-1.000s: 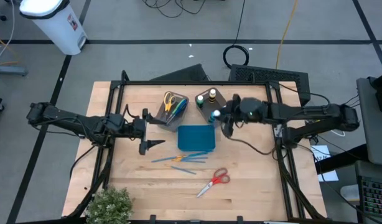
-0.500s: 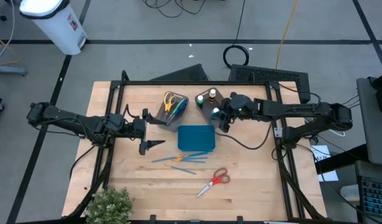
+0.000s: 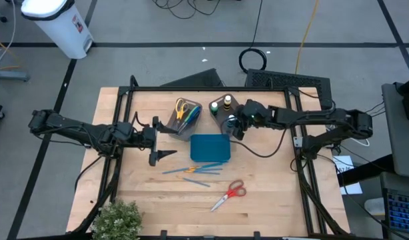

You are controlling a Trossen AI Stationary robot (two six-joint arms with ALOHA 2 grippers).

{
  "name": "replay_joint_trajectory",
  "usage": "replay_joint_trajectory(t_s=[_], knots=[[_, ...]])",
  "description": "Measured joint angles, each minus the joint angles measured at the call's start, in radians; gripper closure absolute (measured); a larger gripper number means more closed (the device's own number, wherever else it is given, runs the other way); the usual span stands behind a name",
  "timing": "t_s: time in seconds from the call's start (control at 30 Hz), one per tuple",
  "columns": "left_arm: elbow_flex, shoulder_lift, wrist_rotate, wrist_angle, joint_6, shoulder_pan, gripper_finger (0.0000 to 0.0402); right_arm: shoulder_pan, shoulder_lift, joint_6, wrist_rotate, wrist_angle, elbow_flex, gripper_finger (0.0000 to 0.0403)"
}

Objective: Pick & Place Paint Supplies
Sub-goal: Put the light blue paint bottle into the right black bin

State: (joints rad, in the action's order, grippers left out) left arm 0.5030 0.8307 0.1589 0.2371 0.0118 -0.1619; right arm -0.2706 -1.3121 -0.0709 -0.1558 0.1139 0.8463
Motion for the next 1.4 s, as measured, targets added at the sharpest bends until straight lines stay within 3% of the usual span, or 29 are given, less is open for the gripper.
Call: replay_joint_trajectory(t_s=[0.37,1.4], knots=[[0.0,0.0,0.0,0.0,0.0,0.0,0.0036,-0.018,0.0,-0.014,0.003,-0.145,-0.134,0.0298],[0.0,0.0,0.0,0.0,-0.007,0.0,0.0036,0.032,0.0,-0.051,0.022,-0.22,-0.204,0.0298]])
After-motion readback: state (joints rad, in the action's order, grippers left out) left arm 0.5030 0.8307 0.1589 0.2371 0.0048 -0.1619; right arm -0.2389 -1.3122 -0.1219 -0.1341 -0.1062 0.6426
